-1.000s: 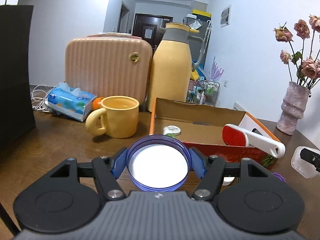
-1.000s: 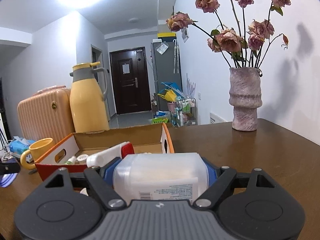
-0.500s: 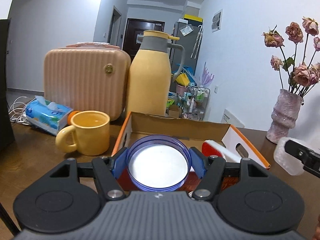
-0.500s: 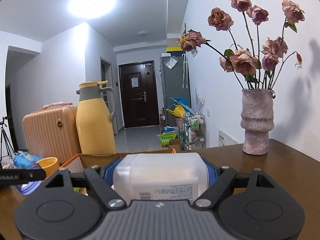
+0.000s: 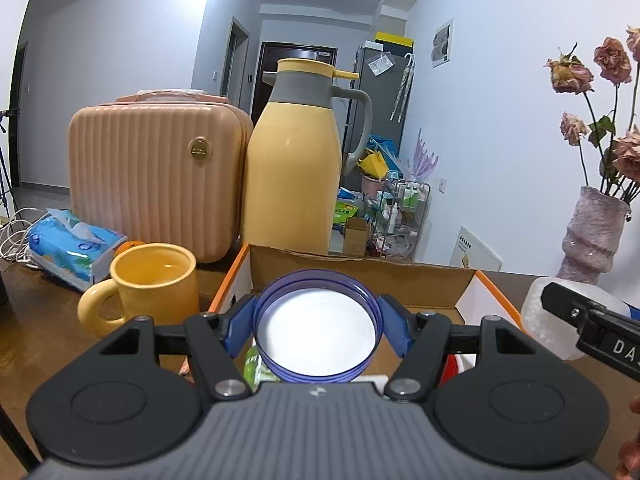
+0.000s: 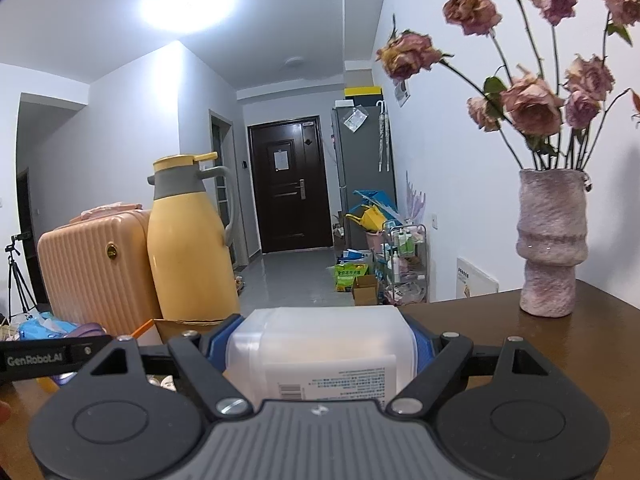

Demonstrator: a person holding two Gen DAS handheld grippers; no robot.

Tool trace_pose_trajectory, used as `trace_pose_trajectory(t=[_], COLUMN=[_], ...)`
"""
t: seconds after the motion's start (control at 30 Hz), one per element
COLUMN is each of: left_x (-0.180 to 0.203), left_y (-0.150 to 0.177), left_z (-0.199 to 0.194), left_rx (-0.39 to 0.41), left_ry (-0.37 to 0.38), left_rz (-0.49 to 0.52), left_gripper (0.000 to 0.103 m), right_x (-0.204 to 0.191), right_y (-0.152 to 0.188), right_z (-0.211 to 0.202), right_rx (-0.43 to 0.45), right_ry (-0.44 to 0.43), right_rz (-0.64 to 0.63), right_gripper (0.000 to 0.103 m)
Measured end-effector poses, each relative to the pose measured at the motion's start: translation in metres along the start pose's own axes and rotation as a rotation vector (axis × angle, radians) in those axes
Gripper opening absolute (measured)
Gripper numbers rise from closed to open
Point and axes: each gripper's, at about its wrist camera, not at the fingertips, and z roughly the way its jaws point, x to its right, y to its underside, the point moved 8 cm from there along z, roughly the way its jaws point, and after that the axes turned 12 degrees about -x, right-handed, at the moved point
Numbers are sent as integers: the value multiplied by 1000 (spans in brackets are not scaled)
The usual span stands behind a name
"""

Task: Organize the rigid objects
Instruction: 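Carry the blue-rimmed lid and white container over the box with both tools, then lower the lid and container into the box and open both tools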

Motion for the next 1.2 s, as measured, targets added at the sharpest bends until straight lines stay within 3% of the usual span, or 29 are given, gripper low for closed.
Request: trace_pose_trajectory(t=[0.67,1.2], left_x=[15,4], left_y=[-28,-33], left_z=[64,91], left_rx=[-8,-52], left_ry=[-38,-77], left_rz=[58,94], left_gripper=[67,67], right_x=[-7,-9], right_y=[-14,-11], right_z=[73,95], right_rx=[-62,-128], right_ry=[4,-19], right_rz=[-21,-37], right_gripper=[82,82])
